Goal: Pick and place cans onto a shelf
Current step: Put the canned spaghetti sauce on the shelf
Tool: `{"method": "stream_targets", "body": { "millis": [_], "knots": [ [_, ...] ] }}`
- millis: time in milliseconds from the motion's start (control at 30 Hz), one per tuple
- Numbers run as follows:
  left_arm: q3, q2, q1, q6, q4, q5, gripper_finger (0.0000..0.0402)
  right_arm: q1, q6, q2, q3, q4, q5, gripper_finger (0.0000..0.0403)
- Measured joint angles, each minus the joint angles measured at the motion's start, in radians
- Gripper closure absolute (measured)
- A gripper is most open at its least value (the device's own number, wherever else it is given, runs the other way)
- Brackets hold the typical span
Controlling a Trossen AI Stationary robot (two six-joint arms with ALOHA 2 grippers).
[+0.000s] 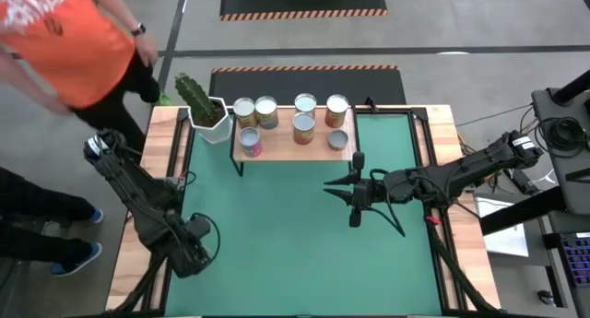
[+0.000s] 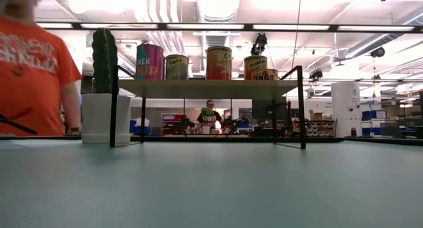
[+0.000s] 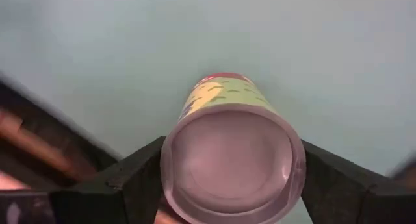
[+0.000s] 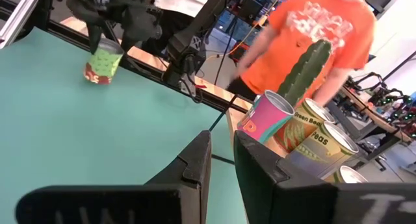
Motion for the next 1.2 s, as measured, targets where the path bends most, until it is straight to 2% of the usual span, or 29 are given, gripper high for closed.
{"method": "stream_targets", "body": {
  "millis": [200, 400, 567, 733, 1000, 1100, 1200],
  "knots": [
    [0.155, -0.001, 0.189, 0.251, 0.001, -0.155, 0.0114, 0.0, -0.001, 0.0, 0.0, 0.0, 0.008, 0.0346],
    [0.311, 0.015, 0.435, 0.546, -0.003, -0.151, 0.0119, 0.0, -0.007, 0.0, 0.0, 0.0, 0.009, 0.0346],
    [0.473, 0.06, 0.58, 0.773, -0.051, -0.15, 0.0119, 0.0, -0.01, 0.0, 0.0, 0.0, 0.009, 0.0346],
    [0.686, 0.158, 0.686, 0.976, -0.13, -0.148, 0.0119, 0.0, 0.001, 0.0, 0.0, -0.004, 0.009, 0.0346],
    [1.101, 0.397, 0.836, 1.348, -0.394, -0.111, 0.0119, 0.0, 0.013, -0.001, 0.0, -0.005, 0.009, 0.0346],
    [1.211, 0.466, 0.895, 1.442, -0.429, -0.112, 0.0119, 0.0, 0.013, -0.001, 0.0, -0.008, 0.009, 0.0346],
    [1.27, 0.511, 0.943, 1.513, -0.433, -0.132, 0.0119, 0.0, 0.013, -0.001, 0.0, -0.01, 0.009, 0.0346]
  ]
}}
